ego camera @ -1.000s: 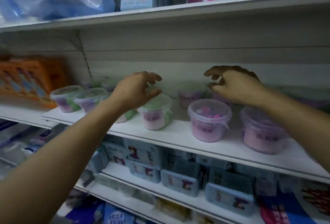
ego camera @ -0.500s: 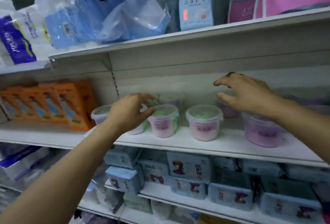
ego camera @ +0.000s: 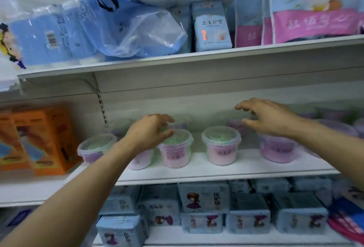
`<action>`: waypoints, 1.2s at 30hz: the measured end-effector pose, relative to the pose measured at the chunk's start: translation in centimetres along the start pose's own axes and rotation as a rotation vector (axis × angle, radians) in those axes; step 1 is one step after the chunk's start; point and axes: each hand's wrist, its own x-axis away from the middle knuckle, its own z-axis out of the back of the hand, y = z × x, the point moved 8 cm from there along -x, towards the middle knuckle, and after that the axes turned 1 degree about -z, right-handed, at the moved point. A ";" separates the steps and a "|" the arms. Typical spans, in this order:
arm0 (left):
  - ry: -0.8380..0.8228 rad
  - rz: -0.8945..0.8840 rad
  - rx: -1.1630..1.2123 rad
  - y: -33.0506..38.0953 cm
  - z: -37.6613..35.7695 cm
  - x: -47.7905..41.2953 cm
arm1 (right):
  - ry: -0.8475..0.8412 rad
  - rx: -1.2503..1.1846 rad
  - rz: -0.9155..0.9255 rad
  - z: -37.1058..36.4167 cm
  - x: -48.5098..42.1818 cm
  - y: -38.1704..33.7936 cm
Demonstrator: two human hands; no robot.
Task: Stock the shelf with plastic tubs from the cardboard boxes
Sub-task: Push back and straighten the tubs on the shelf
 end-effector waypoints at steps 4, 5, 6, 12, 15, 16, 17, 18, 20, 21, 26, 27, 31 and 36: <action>-0.053 0.085 0.119 -0.1 -1.6 -4.1 | -0.086 0.021 -0.022 -1.2 -2.9 2.8; -0.063 0.107 0.121 -0.3 -1.8 -5.2 | -0.118 0.016 -0.025 -1.7 -3.9 3.4; -0.075 0.133 0.127 -0.6 -2.0 -6.4 | -0.153 0.008 -0.031 -2.4 -4.8 3.9; -0.226 0.199 0.057 -3.2 -5.7 -11.6 | -0.345 -0.004 0.044 -7.5 -9.8 4.9; -0.328 0.199 0.016 -4.5 -7.9 -12.8 | -0.392 -0.004 0.084 -9.2 -11.0 4.9; -0.354 0.191 -0.006 -4.6 -8.3 -13.1 | -0.410 0.000 0.091 -9.6 -11.2 5.0; -0.367 0.174 -0.031 -4.5 -8.5 -13.4 | -0.427 0.002 0.098 -10.1 -11.2 5.1; -0.368 0.162 -0.050 -4.3 -8.6 -13.8 | -0.441 0.000 0.104 -10.4 -11.3 5.2; -0.364 0.128 -0.072 -3.7 -8.7 -14.2 | -0.437 -0.020 0.115 -10.6 -11.4 5.3; -0.366 0.108 -0.069 -3.2 -8.8 -14.2 | -0.424 -0.034 0.118 -10.6 -11.5 5.4; -0.371 -0.035 -0.004 1.8 -10.0 -15.2 | -0.366 -0.047 0.111 -10.6 -11.5 5.7; -0.399 -0.054 0.006 3.0 -10.5 -15.5 | -0.364 -0.053 0.113 -10.7 -11.6 5.7; -0.448 -0.080 0.007 5.9 -12.0 -16.2 | -0.378 -0.050 0.118 -10.9 -11.5 5.8; -0.451 -0.074 -0.013 6.3 -11.9 -16.2 | -0.360 0.000 0.126 -11.3 -11.3 5.8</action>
